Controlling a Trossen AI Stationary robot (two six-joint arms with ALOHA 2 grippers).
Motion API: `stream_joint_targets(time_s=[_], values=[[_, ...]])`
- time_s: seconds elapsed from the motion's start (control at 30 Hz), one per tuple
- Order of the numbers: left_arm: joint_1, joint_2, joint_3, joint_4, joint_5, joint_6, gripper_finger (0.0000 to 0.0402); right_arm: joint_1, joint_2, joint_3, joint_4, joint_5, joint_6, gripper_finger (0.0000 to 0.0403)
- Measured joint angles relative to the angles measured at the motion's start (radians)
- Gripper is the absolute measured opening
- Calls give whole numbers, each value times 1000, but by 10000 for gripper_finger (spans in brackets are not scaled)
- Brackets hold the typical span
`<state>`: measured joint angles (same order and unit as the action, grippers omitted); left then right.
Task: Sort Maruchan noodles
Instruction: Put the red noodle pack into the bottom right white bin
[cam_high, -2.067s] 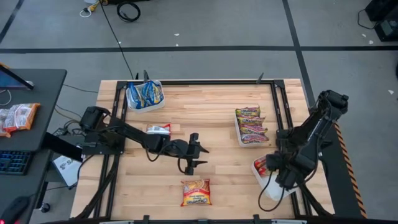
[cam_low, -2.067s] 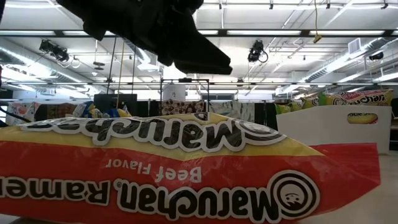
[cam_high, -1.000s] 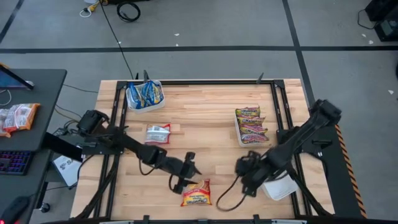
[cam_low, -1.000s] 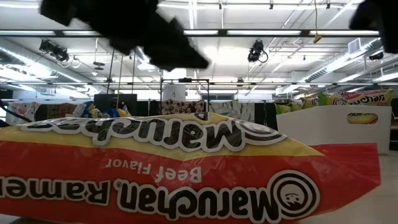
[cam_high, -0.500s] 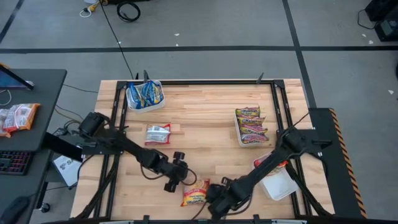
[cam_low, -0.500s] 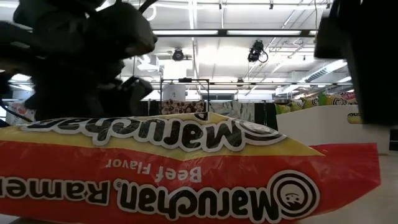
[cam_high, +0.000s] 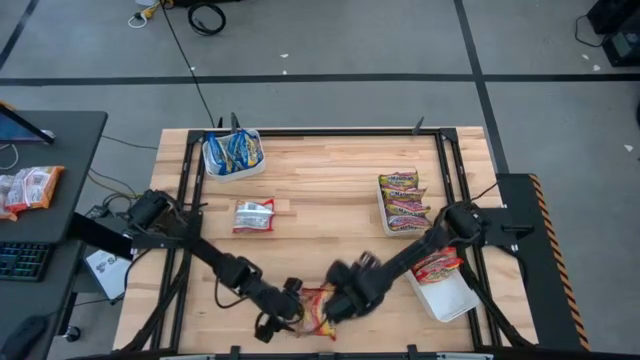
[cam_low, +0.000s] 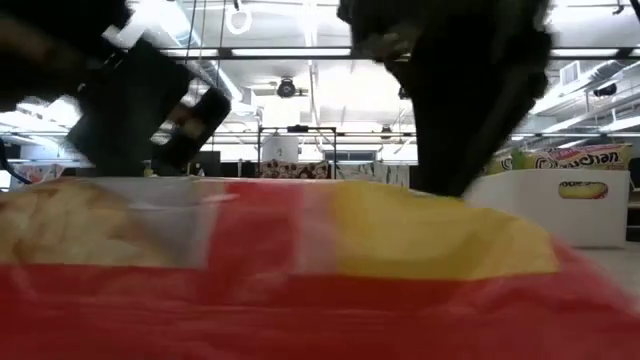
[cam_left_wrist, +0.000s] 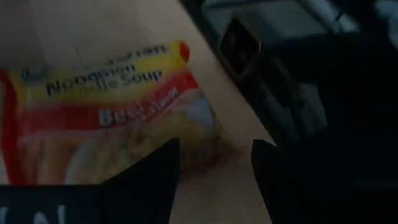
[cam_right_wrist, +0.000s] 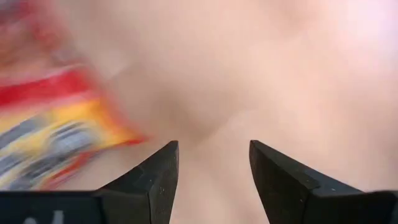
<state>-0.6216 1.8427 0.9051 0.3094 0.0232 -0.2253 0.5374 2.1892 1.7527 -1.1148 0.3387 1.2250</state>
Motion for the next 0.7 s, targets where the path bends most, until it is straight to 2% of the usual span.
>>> stream_joint_targets(time_s=[0.07,0.17,0.3,0.43,0.57,0.7], values=[[2,0,0,46,-1,0,204,-11,-36,0,-83,56,17,201],[9,-9,1,30,-13,-2,204,0,-106,0,-107,66,36,201],[5,-48,1,-172,-5,-58,204,44,-151,1,0,34,89,201],[-52,-59,0,-316,64,-136,204,78,-122,2,168,-3,144,201],[-114,-9,1,-212,28,-129,204,87,-46,-1,327,-78,171,201],[-123,66,1,-4,-36,-90,204,91,-15,-1,368,-88,192,202]])
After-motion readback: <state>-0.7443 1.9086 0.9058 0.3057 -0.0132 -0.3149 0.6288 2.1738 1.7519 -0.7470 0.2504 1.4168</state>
